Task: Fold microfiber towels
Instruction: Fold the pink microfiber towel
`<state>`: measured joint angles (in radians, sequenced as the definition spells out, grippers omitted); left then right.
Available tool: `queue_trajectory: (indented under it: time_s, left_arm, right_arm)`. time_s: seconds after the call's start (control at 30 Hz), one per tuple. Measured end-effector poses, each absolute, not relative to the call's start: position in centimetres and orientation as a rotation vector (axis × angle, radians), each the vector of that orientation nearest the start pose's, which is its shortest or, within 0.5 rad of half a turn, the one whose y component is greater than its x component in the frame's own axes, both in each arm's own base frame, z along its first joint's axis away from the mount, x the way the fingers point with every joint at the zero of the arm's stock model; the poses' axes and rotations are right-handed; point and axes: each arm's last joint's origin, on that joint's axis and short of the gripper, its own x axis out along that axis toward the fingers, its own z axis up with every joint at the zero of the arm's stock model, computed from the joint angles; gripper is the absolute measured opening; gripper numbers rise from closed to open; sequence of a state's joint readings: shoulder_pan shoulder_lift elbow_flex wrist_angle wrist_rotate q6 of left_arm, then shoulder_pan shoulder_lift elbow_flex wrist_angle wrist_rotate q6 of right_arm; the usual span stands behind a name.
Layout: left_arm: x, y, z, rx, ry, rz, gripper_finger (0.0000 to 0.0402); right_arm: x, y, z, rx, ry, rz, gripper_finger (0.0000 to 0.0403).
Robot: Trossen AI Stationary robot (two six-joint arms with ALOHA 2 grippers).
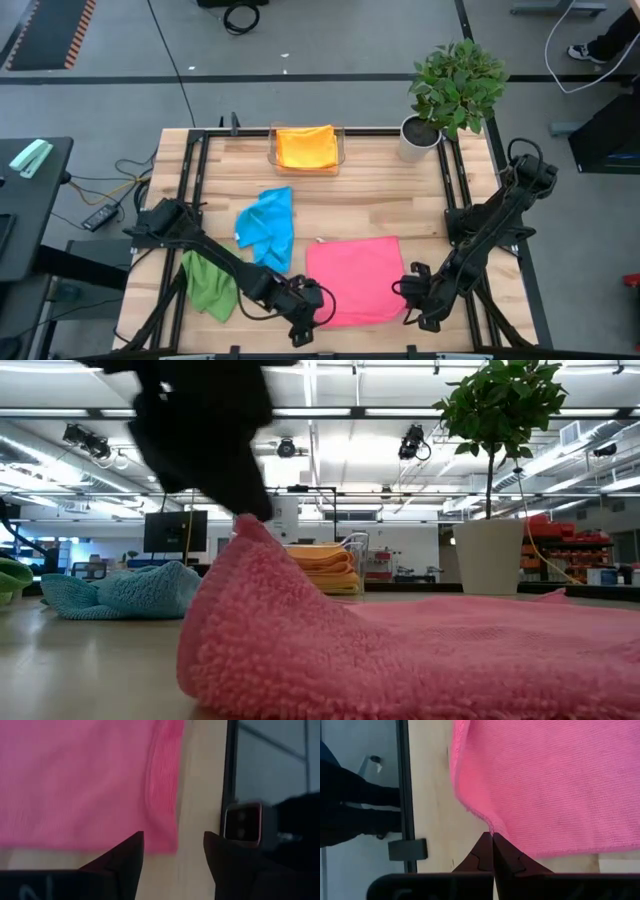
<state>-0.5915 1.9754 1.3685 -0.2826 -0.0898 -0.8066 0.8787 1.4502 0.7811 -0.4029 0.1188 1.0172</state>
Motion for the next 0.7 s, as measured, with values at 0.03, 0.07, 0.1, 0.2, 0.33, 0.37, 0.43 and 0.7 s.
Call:
queue_trajectory:
  time_s: [0.03, 0.07, 0.1, 0.2, 0.33, 0.37, 0.43, 0.7]
  left_arm:
    - [35.3, -23.3, 17.9, -0.452, 0.949, -0.103, 0.0212]
    - [35.5, -23.5, 17.7, -0.456, 0.939, -0.108, 0.021]
    - [35.5, -23.5, 17.4, -0.452, 0.945, -0.107, 0.0209]
    - [35.5, -23.7, 16.5, -0.475, 0.969, -0.082, 0.0206]
    - [35.7, -23.5, 16.4, -0.497, 0.971, -0.062, 0.0206]
    - [35.7, -23.4, 16.3, -0.501, 0.976, -0.055, 0.0205]
    - [35.8, -23.4, 15.9, -0.517, 0.979, -0.043, 0.0201]
    - [36.0, -23.6, 15.0, -0.539, 0.994, -0.032, 0.0152]
  right_arm:
    - [17.1, 20.1, 17.6, 0.369, 1.166, 0.131, 0.0]
    - [17.1, 20.1, 17.6, 0.365, 1.164, 0.136, 0.0]
    - [17.1, 20.2, 17.6, 0.366, 1.163, 0.138, 0.0]
    - [17.1, 20.1, 17.6, 0.364, 1.16, 0.136, 0.0]
    - [17.1, 20.1, 17.6, 0.348, 1.16, 0.146, 0.0]
    - [17.1, 20.1, 17.6, 0.345, 1.159, 0.147, 0.0]
    - [17.1, 20.1, 17.6, 0.341, 1.16, 0.149, 0.0]
    - [17.1, 20.1, 17.6, 0.336, 1.161, 0.151, 0.0]
